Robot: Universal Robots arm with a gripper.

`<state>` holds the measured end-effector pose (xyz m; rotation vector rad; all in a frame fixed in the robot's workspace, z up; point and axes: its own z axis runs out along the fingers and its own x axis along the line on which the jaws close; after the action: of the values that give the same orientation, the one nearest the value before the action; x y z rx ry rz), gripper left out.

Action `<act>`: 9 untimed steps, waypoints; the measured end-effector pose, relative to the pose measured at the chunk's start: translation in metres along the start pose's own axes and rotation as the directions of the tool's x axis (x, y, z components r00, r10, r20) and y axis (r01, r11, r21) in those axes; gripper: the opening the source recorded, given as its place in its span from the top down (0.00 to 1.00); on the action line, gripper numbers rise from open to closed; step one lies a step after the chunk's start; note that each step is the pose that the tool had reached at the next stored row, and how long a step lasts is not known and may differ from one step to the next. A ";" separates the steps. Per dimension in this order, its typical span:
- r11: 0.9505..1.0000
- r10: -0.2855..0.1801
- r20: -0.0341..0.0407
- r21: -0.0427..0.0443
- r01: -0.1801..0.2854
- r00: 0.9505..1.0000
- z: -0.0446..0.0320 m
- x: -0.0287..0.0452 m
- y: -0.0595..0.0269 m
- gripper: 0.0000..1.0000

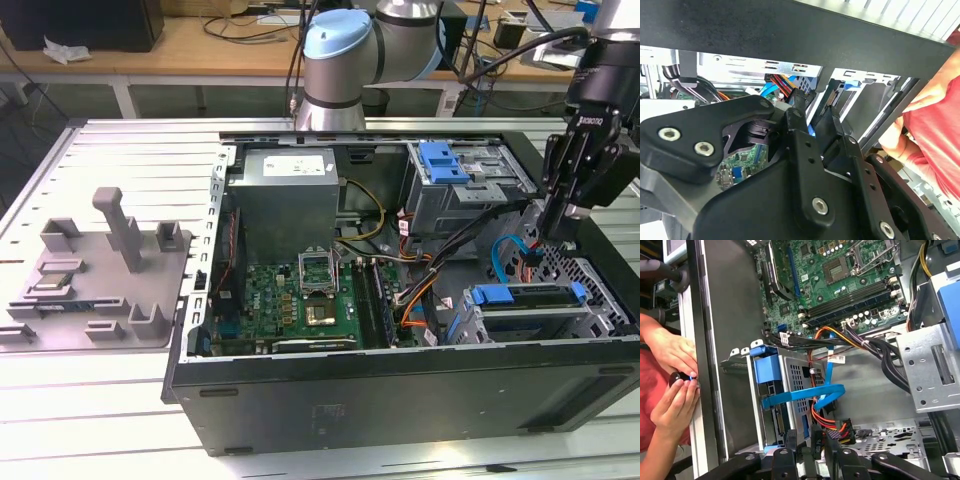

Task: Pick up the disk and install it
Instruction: 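Insert the first disk wire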

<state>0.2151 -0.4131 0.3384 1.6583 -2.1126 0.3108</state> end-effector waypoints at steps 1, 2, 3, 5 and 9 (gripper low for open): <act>1.000 -0.001 0.002 0.000 0.001 1.000 0.0005 -0.0002 -0.0001 0.65; 1.000 -0.001 0.004 -0.001 0.001 1.000 0.0010 -0.0004 -0.0001 0.65; 1.000 -0.001 0.006 -0.001 0.001 1.000 0.0012 -0.0005 -0.0001 0.65; 1.000 -0.002 0.009 -0.002 0.002 1.000 0.0014 -0.0006 -0.0001 0.66; 1.000 -0.003 0.017 -0.003 0.004 1.000 0.0020 -0.0009 -0.0001 0.74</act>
<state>0.2150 -0.4132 0.3362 1.6682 -2.1212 0.2930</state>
